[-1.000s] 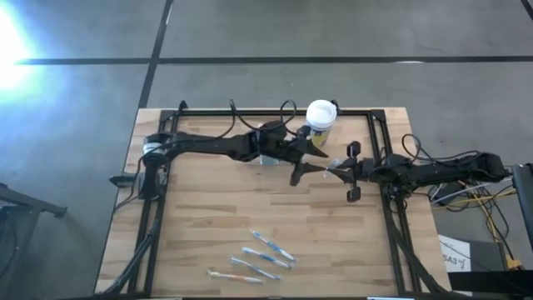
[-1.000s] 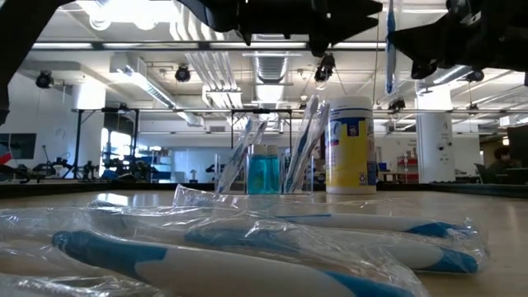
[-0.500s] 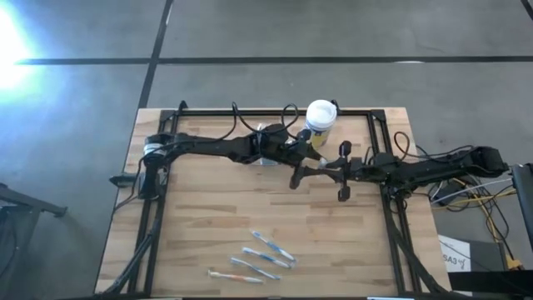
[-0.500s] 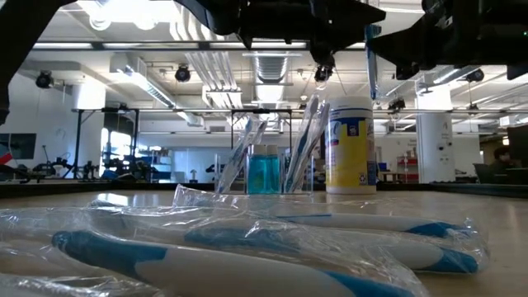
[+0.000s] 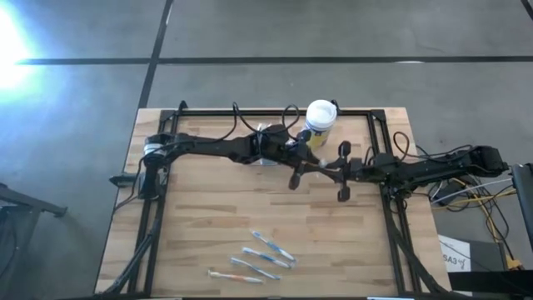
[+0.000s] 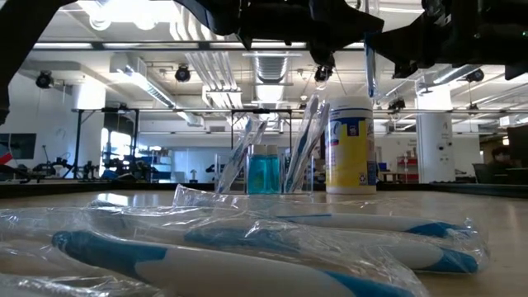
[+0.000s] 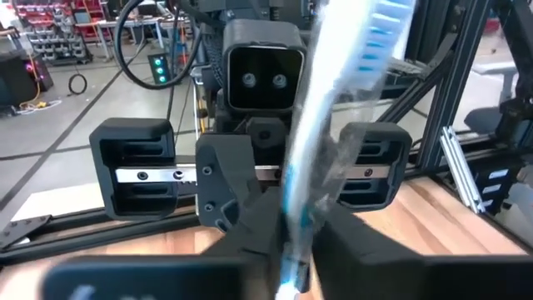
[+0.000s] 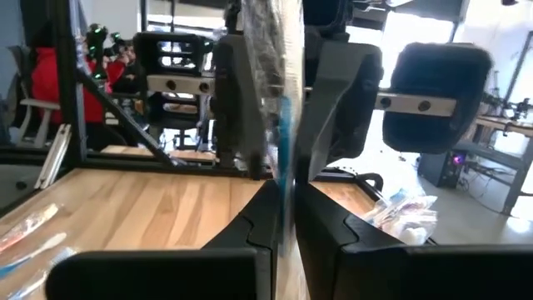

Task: Pick & Place toothbrushing station
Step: Put the blue toothbrush into the left section of the transparent organizer

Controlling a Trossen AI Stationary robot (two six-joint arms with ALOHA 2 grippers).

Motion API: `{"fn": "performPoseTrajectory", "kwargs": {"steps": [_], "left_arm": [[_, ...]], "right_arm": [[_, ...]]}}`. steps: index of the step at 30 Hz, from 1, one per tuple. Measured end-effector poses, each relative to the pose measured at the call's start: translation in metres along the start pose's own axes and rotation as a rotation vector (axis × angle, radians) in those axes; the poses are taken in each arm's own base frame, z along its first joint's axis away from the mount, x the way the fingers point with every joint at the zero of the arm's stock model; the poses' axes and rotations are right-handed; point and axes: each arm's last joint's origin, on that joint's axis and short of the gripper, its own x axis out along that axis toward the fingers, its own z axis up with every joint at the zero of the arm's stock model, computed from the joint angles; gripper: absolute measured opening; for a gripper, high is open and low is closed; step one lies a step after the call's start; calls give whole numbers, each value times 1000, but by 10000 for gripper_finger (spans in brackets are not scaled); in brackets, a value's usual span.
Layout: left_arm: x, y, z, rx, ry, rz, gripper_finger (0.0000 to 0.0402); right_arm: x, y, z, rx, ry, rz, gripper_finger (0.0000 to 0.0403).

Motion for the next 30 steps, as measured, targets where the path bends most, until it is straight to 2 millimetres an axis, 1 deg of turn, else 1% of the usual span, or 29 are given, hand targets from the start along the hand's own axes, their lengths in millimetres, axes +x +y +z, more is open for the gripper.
{"fn": "performPoseTrajectory", "kwargs": {"steps": [2, 7, 10, 12, 15, 19, 22, 25, 28, 30], "left_arm": [[1, -2, -1, 23, 8, -6, 24], [1, -4, -1, 47, 18, -13, 23], [0, -5, -1, 42, 34, -15, 23], [-3, -6, 1, 33, 56, -21, 23], [-9, -8, 7, 47, 75, -31, 23], [-20, -11, 21, 60, 80, -24, 23], [-32, -14, 30, 77, 100, -22, 23], [-52, -21, 36, 89, 97, -16, 23], [-80, -30, 39, 93, 71, 0, 23], [-102, -37, 40, 107, 39, 42, 23]], "right_arm": [[0, 0, 0, -2, 2, 6, 24], [0, 0, -1, -2, 5, 14, 25], [0, 1, -1, 2, 8, 14, 35], [0, 1, -1, 6, 9, 15, 52], [0, 1, 0, 8, 2, 9, 88], [-2, 0, 3, 11, -16, -8, 138], [-6, -1, 8, 34, -46, -9, 164], [-10, -2, 8, 55, -28, -7, 177], [-16, -2, 8, 55, 4, -5, 179], [-20, -3, 9, 60, 11, -4, 176]]}}
